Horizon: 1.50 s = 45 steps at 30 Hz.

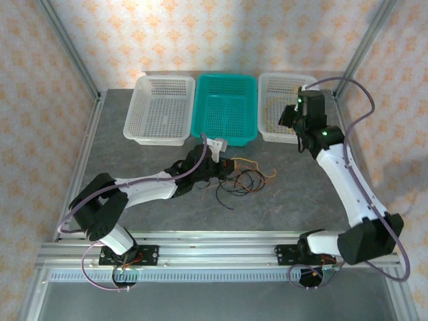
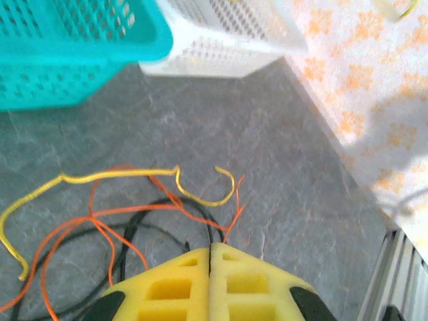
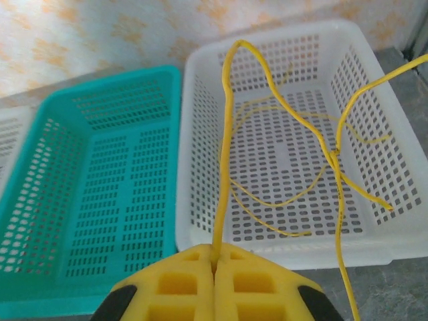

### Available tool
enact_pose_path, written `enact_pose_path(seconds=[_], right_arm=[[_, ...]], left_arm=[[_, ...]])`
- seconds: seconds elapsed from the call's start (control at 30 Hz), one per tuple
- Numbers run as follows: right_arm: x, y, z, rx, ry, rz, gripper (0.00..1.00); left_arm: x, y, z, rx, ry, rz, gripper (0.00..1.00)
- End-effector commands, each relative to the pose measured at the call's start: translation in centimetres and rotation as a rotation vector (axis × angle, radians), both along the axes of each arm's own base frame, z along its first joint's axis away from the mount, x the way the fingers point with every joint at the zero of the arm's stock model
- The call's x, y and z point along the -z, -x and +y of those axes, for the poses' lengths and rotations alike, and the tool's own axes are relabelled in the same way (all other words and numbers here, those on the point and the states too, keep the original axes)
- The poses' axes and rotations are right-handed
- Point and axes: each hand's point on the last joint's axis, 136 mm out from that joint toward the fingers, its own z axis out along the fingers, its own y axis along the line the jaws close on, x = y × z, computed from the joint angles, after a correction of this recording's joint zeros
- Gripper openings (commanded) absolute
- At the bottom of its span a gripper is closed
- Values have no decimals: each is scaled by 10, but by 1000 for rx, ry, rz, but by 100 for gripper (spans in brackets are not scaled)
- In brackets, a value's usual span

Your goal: Untangle the cables

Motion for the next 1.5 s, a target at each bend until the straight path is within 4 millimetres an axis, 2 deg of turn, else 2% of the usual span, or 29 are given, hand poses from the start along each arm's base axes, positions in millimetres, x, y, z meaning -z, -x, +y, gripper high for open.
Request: enact_pose_path(seconds=[0.0, 0.2, 0.4, 0.6, 0.9, 0.97, 1.0, 1.03, 1.2, 1.3, 1.4, 1.47], right_arm=[[1, -26, -2, 2, -62, -29, 0], [40, -73, -15, 25, -50, 25, 0], [63, -111, -15, 49, -43, 21, 0], [88, -144, -20, 68, 15, 62, 0], [130, -179, -23, 99, 49, 153, 0], [140, -183, -19, 75, 51, 188, 11], [143, -184, -17, 59, 53, 205, 17], [146, -183, -15, 44, 52, 218, 22], [136, -176, -18, 49, 74, 193, 37], [124, -168, -23, 61, 86, 177, 39], [106, -159, -22, 58, 77, 128, 39], [91, -153, -20, 46, 71, 95, 39]], left_arm=[[-25, -14, 12, -64, -66, -90, 0], [-38, -41, 14, -107, -61, -142, 4], [-51, -68, -6, -92, -48, -171, 6], [-49, -84, -22, -81, -52, -163, 7], [-37, -113, -28, -125, -103, -135, 7], [-33, -119, -31, -124, -109, -124, 7], [-37, -119, -33, -119, -104, -126, 7], [-23, -122, -37, -111, -119, -106, 8], [-19, -122, -39, -103, -119, -99, 10], [-19, -119, -38, -95, -127, -98, 11], [-22, -116, -34, -97, -134, -108, 11], [-16, -115, -31, -99, -143, -100, 12]])
